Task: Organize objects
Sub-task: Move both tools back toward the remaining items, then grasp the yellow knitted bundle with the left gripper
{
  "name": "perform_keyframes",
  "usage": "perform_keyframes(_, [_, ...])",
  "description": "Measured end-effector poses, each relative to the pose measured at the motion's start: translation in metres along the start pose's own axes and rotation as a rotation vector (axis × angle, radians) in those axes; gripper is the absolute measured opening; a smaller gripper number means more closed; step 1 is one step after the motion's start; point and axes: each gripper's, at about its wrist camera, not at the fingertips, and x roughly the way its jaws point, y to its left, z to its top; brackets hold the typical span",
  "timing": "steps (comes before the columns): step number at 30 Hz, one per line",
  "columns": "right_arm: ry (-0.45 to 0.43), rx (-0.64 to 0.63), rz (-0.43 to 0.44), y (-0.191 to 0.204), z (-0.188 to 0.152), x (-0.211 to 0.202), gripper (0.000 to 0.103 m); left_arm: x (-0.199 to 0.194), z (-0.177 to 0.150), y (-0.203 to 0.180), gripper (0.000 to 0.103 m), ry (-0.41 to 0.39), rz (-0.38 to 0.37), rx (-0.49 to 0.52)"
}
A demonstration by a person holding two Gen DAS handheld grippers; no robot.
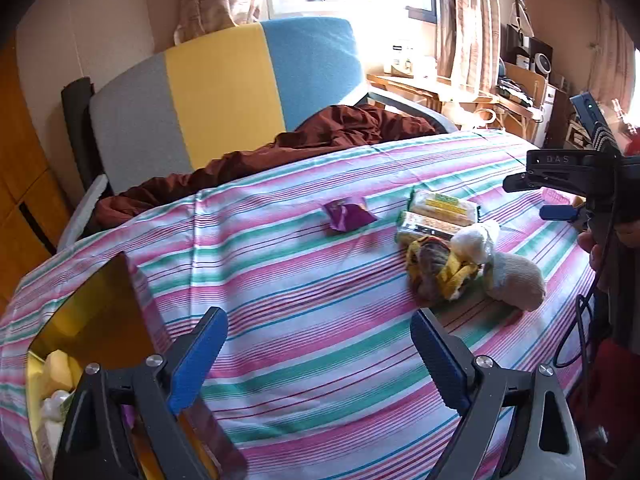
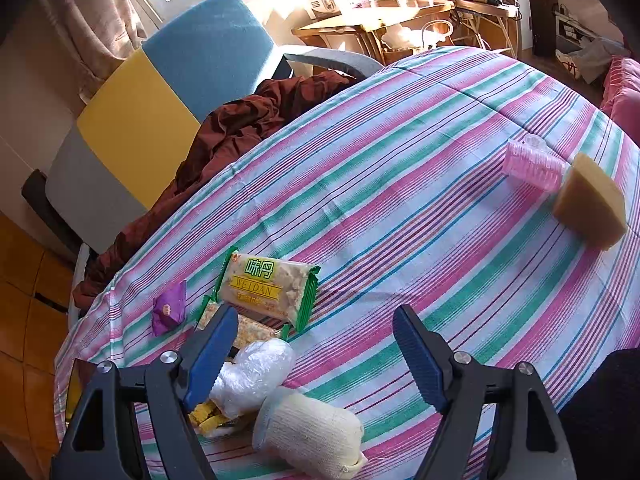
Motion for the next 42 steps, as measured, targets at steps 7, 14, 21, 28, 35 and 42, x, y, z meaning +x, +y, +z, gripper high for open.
perform_keyframes(7, [0.019, -0.012, 0.012, 0.004, -0.001, 0.005, 0.081, 0.045, 0.012, -0.025, 0.085, 0.088, -0.163, -0.057])
perform_keyframes(14, [0.037, -0.026, 0.013, 0.008, -0.002, 0.01, 0.081, 0.081, 0.026, -0.042, 0.086, 0.131, -0.243, -0.085])
perform_keyframes(21, [0.051, -0.046, 0.011, 0.011, -0.002, 0.015, 0.081, 0.11, 0.034, -0.06, 0.088, 0.151, -0.278, -0.065])
perform_keyframes(28, [0.106, -0.107, 0.044, 0.023, -0.005, 0.026, 0.081, 0.121, 0.027, -0.057, 0.043, 0.169, -0.357, -0.087])
perform_keyframes(35, [0.1, -0.127, -0.044, 0.022, -0.007, 0.031, 0.081, 0.095, 0.001, -0.029, 0.041, 0.166, -0.33, -0.128])
perform_keyframes(42, [0.118, -0.04, -0.074, 0.002, -0.001, 0.036, 0.081, 0.059, -0.037, -0.003, 0.041, 0.145, -0.305, -0.146])
